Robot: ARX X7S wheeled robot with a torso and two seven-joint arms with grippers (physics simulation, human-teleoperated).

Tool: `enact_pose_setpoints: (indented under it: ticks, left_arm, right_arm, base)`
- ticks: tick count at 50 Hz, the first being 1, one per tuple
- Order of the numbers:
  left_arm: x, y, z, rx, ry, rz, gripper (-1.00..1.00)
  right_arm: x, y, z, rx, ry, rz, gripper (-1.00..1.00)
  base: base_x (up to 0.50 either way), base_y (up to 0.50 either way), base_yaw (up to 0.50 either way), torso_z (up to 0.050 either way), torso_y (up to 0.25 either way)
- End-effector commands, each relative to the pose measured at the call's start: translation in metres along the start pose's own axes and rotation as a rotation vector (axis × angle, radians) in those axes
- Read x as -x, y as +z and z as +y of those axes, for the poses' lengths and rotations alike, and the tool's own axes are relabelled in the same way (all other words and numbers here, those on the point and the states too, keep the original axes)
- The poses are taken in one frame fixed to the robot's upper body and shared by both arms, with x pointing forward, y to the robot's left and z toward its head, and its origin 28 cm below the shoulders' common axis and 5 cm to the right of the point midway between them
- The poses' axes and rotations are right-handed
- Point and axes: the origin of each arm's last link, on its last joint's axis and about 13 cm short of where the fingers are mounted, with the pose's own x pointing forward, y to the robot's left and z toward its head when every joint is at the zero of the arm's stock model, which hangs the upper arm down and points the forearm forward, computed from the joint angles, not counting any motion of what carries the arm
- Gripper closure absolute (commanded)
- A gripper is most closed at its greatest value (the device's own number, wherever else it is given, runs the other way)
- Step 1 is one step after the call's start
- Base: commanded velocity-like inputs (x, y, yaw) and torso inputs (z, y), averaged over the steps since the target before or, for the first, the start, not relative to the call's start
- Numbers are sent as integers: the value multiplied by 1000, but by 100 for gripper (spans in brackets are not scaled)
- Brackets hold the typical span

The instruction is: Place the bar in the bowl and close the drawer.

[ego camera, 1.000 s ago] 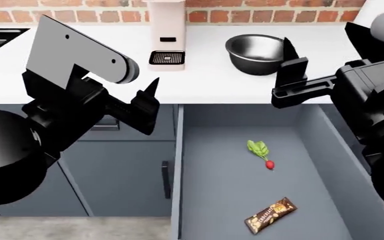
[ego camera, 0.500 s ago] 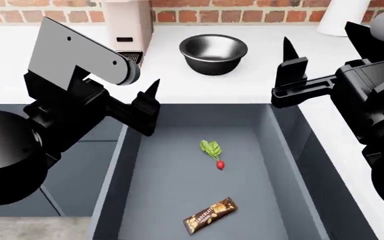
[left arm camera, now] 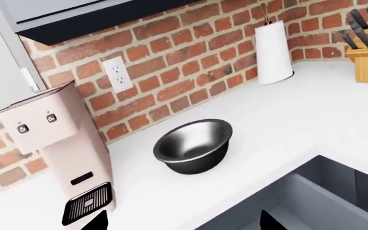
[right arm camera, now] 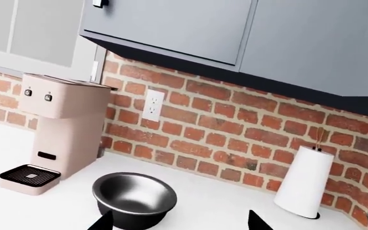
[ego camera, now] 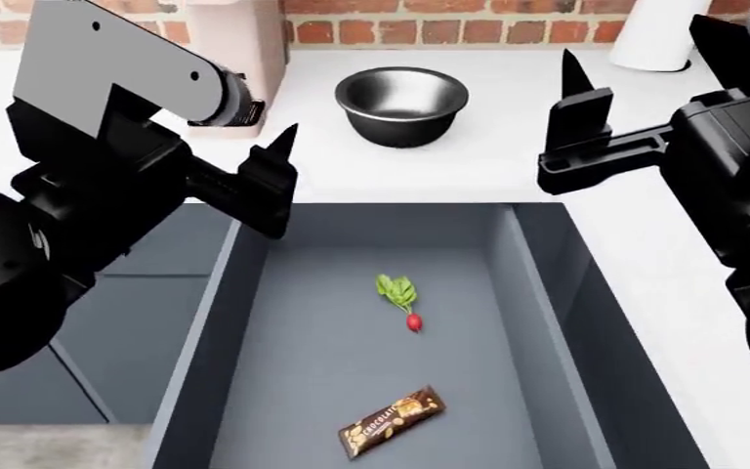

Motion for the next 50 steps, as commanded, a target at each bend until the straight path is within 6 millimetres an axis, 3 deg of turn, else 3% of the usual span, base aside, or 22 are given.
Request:
enact_pose_setpoints:
  ticks: [1, 21, 38, 50]
  left_arm:
    - [0, 17, 7, 2, 30, -56, -100]
    - [-2, 14, 8, 13, 25, -48, -100]
    - [-4, 9, 5, 23, -8, -17, -100]
    - [-7, 11, -7, 62, -310, 161, -100]
  right_arm:
    - [1, 14, -1, -17, 18, -43, -100]
    - [-1, 12, 0, -22, 19, -42, -100]
    - [-1, 9, 1, -22, 17, -50, -100]
    - [-1, 6, 2, -25, 22, -41, -100]
  base:
    - [402, -1, 0, 0, 0]
    - [428, -1, 0, 0, 0]
    - [3, 0, 0, 0, 1]
    - [0, 0, 0, 0, 0]
